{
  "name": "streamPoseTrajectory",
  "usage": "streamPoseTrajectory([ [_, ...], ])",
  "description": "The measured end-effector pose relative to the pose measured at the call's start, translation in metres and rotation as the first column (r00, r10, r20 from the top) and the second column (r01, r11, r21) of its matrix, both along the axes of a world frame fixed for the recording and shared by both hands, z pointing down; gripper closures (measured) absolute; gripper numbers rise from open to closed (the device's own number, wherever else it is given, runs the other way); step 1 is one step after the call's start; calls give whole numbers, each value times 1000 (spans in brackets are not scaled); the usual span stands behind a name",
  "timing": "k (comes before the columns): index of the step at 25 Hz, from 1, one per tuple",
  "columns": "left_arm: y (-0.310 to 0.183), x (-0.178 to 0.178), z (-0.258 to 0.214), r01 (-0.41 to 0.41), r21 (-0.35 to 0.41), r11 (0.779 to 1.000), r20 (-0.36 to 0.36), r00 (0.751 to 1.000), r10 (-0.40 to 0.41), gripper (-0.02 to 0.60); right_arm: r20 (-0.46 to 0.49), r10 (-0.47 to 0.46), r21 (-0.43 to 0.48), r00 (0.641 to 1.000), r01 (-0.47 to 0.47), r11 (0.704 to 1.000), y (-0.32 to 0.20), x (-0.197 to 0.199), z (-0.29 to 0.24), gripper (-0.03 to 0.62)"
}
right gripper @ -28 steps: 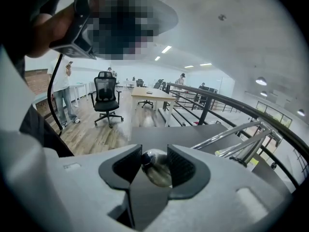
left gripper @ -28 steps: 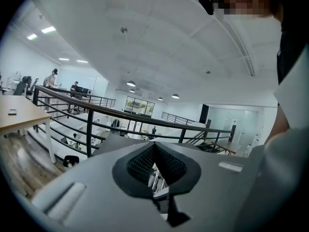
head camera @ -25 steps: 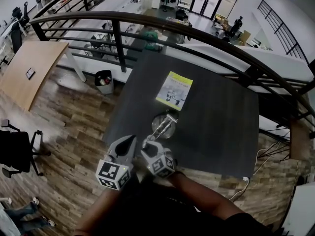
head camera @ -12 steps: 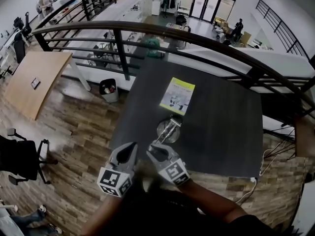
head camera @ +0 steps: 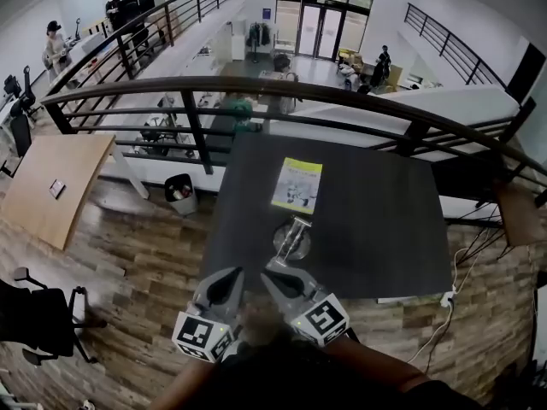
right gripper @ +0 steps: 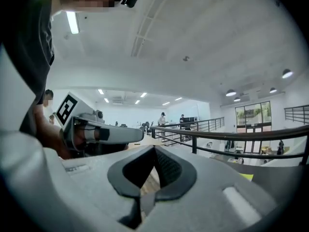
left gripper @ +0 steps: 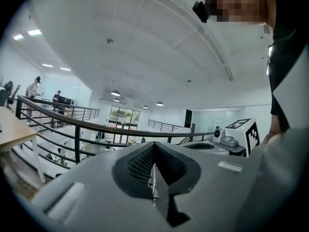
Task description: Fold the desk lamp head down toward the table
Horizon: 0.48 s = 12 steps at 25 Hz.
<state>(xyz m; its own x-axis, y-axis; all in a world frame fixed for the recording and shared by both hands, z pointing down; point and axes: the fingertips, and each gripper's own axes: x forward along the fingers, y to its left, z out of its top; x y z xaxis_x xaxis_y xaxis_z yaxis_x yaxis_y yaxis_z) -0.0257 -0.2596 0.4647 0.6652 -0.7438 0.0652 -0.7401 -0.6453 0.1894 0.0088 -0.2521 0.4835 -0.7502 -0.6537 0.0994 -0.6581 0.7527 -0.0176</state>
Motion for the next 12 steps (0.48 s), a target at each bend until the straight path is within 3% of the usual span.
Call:
streamPoseTrajectory([
  [12,78,-38,-21,-149,59,987,-24,988,150,580,22,134,28,991,-134,991,74,-45,-30,591],
])
